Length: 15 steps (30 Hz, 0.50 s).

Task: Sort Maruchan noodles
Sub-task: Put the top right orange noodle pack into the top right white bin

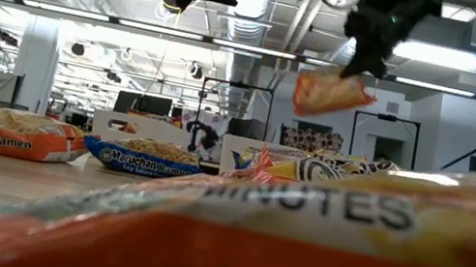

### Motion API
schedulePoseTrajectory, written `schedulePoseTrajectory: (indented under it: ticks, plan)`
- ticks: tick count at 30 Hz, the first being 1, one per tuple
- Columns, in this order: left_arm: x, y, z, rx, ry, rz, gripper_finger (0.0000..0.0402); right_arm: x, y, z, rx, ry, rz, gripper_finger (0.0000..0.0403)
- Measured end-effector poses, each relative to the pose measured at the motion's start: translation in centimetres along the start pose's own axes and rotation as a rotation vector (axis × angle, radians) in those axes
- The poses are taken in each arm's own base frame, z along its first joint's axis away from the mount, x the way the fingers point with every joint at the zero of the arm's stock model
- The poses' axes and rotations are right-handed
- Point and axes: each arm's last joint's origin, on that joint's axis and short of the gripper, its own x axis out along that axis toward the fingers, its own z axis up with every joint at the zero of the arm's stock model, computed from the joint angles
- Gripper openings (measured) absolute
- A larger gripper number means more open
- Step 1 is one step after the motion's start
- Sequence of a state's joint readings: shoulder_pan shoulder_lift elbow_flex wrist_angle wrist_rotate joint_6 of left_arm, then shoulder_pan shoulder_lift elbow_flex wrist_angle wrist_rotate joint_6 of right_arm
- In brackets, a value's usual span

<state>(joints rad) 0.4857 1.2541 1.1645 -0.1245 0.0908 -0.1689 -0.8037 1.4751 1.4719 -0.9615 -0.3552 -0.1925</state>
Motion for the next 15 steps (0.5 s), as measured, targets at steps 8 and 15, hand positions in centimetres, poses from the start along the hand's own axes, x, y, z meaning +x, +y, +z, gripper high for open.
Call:
schedulePoseTrajectory:
  ticks: [8,15]
  plan:
    - [-0.1,0.5,0.1,0.006,-0.004,0.019,0.0133,2.4,-2.8,-4.7,0.026,0.062,-0.173,0.0006]
    - [-0.1,1.3,0.2,0.024,-0.008,0.045,0.0133,5.3,-4.0,-4.8,-0.010,0.116,-0.252,0.0006]
